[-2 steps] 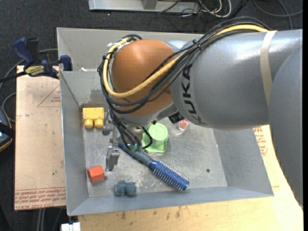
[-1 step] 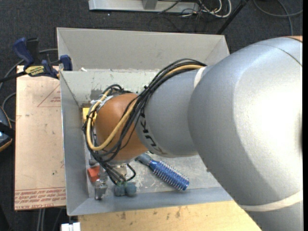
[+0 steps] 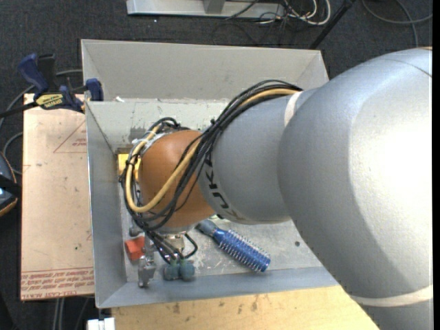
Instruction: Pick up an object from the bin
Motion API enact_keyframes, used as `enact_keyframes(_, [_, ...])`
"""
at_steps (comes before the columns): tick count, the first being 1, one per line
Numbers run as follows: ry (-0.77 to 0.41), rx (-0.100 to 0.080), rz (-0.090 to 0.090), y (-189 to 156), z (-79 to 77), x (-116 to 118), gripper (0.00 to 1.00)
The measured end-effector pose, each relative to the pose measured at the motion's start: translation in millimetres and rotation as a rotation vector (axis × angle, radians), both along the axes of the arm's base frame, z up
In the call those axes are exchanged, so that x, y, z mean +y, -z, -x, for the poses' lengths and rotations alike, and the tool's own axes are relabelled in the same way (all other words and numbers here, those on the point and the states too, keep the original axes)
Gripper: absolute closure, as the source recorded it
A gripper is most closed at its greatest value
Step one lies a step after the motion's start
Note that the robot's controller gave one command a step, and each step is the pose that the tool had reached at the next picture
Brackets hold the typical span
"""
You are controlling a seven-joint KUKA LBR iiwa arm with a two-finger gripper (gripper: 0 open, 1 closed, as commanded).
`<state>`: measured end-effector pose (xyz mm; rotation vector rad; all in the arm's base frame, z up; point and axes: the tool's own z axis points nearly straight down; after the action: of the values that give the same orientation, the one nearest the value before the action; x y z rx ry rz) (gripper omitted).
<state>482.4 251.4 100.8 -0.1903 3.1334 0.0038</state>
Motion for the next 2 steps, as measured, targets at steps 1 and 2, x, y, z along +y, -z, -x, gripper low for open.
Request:
enact_keyframes(1, [0.214,0.002,0.001,-4,-2.7,-2,0.0])
enact_keyframes(2, [0.296,-0.01,-0.007,26,-0.8,-1,0.0])
